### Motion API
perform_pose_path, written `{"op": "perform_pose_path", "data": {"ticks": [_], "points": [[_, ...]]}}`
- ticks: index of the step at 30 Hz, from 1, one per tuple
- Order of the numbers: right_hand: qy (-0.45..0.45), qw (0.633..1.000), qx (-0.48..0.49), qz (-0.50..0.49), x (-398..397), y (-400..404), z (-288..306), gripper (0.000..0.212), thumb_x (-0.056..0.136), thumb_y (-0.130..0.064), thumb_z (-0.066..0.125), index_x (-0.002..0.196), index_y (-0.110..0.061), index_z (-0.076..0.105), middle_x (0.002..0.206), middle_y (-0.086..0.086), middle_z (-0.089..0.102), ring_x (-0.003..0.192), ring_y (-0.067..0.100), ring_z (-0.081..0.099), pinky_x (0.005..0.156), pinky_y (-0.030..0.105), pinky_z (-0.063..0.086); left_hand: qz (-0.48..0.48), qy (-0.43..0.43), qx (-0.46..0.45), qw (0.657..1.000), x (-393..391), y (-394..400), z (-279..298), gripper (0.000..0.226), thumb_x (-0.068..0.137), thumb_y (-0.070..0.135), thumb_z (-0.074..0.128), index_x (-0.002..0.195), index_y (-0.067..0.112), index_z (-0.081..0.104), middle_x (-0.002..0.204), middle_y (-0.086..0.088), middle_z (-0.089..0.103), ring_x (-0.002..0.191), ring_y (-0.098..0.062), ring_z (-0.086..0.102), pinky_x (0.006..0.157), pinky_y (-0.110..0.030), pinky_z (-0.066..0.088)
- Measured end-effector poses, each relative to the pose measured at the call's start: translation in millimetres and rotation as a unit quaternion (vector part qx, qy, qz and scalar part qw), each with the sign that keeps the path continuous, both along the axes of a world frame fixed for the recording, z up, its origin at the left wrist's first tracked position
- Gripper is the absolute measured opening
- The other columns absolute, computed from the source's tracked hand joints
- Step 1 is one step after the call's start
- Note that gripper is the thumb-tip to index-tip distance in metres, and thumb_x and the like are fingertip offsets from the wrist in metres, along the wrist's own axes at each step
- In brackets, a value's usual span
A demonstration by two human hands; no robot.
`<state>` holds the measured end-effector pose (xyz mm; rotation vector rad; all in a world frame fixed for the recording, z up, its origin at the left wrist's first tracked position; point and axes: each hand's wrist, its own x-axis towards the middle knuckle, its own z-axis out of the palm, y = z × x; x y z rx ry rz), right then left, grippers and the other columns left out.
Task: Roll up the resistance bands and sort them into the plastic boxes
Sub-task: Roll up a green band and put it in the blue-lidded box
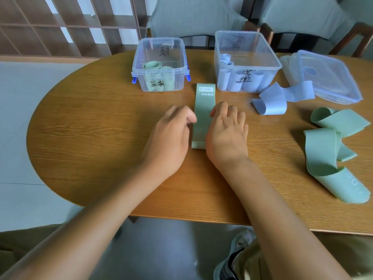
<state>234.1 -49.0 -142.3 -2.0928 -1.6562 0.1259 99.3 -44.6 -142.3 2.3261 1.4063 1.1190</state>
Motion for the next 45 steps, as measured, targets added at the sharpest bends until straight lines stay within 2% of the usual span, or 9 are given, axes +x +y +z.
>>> {"op": "perform_pose_path", "data": {"ticks": [8, 13, 16, 20, 24, 31, 34, 38, 45], "points": [[0.018, 1.0, 0.005, 0.008, 4, 6, 0, 0.037, 0.086, -0.007, 0.044, 0.123, -0.013, 0.046, 0.127, 0.008, 0.047, 0.118, 0.032, 0.039, 0.096, 0.04, 0.035, -0.059, 0.004, -0.031, 0.998, -5, -25, -8, 0.016, 0.083, 0.012, 0.076, 0.094, 0.015, 0.065, 0.094, 0.01, 0.06, 0.083, -0.013, 0.059, 0.075, -0.04, 0.052], [0.234, 0.972, 0.013, 0.021, 24, -9, 19, 0.031, 0.085, 0.002, 0.04, 0.107, -0.015, 0.056, 0.11, 0.005, 0.065, 0.104, 0.026, 0.059, 0.091, 0.038, 0.047, -0.054, 0.015, -0.025, 0.998, -4, -24, -10, 0.013, 0.087, 0.011, 0.075, 0.095, 0.015, 0.066, 0.094, 0.01, 0.06, 0.08, -0.011, 0.06, 0.07, -0.039, 0.052], [0.291, 0.956, 0.031, -0.002, 32, -27, 25, 0.03, 0.086, 0.001, 0.038, 0.089, -0.022, 0.057, 0.09, -0.004, 0.073, 0.084, 0.02, 0.069, 0.083, 0.041, 0.056, -0.043, 0.021, -0.02, 0.999, -4, -28, -10, 0.014, 0.087, 0.009, 0.075, 0.096, 0.015, 0.066, 0.094, 0.01, 0.061, 0.078, -0.002, 0.059, 0.068, -0.037, 0.052], [0.375, 0.926, 0.04, -0.019, 30, -58, 23, 0.031, 0.085, 0.005, 0.037, 0.088, -0.015, 0.061, 0.08, 0.0, 0.075, 0.073, 0.013, 0.073, 0.079, 0.042, 0.061, -0.029, 0.012, -0.029, 0.999, 0, -41, -8, 0.016, 0.086, 0.002, 0.076, 0.092, 0.014, 0.067, 0.091, 0.013, 0.059, 0.072, 0.023, 0.049, 0.065, -0.017, 0.047], [0.397, 0.915, 0.062, -0.03, 28, -83, 22, 0.031, 0.086, 0.007, 0.039, 0.086, -0.013, 0.062, 0.08, 0.002, 0.076, 0.075, 0.011, 0.074, 0.079, 0.04, 0.062, -0.021, -0.006, -0.038, 0.999, 5, -57, -9, 0.023, 0.082, -0.009, 0.073, 0.09, 0.012, 0.067, 0.089, 0.016, 0.052, 0.076, 0.029, 0.048, 0.066, 0.0, 0.036], [0.433, 0.9, 0.041, -0.035, 30, -104, 21, 0.031, 0.088, 0.009, 0.038, 0.086, -0.011, 0.062, 0.082, 0.006, 0.077, 0.078, 0.015, 0.076, 0.08, 0.041, 0.061, 0.02, -0.009, -0.024, 0.999, 11, -73, -10, 0.022, 0.077, -0.001, 0.081, 0.089, 0.013, 0.069, 0.086, 0.007, 0.063, 0.075, -0.008, 0.058, 0.066, -0.023, 0.046], [0.422, 0.905, 0.042, -0.037, 28, -107, 23, 0.031, 0.088, 0.007, 0.042, 0.085, -0.014, 0.063, 0.081, 0.002, 0.077, 0.077, 0.012, 0.075, 0.08, 0.04, 0.061, 0.042, -0.026, -0.026, 0.998, 15, -77, -9, 0.021, 0.077, 0.003, 0.082, 0.091, 0.014, 0.07, 0.087, 0.006, 0.065, 0.076, -0.015, 0.065, 0.066, -0.037, 0.053], [0.388, 0.92, 0.052, -0.031, 25, -106, 23, 0.033, 0.085, 0.004, 0.043, 0.083, -0.021, 0.064, 0.079, -0.003, 0.075, 0.078, 0.011, 0.074, 0.079, 0.041, 0.061, 0.055, -0.05, -0.046, 0.996, 15, -82, -9, 0.02, 0.079, 0.007, 0.08, 0.093, 0.017, 0.069, 0.091, 0.006, 0.068, 0.079, -0.016, 0.069, 0.067, -0.041, 0.056], [0.08, 0.985, 0.131, 0.083, 18, -112, 17, 0.031, 0.077, -0.003, 0.047, 0.08, -0.013, 0.077, 0.08, 0.004, 0.075, 0.074, 0.028, 0.07, 0.066, 0.038, 0.057, 0.043, -0.024, -0.024, 0.999, 13, -81, -9, 0.014, 0.082, 0.001, 0.073, 0.09, 0.014, 0.072, 0.087, 0.005, 0.066, 0.076, -0.018, 0.065, 0.063, -0.04, 0.053]]}}
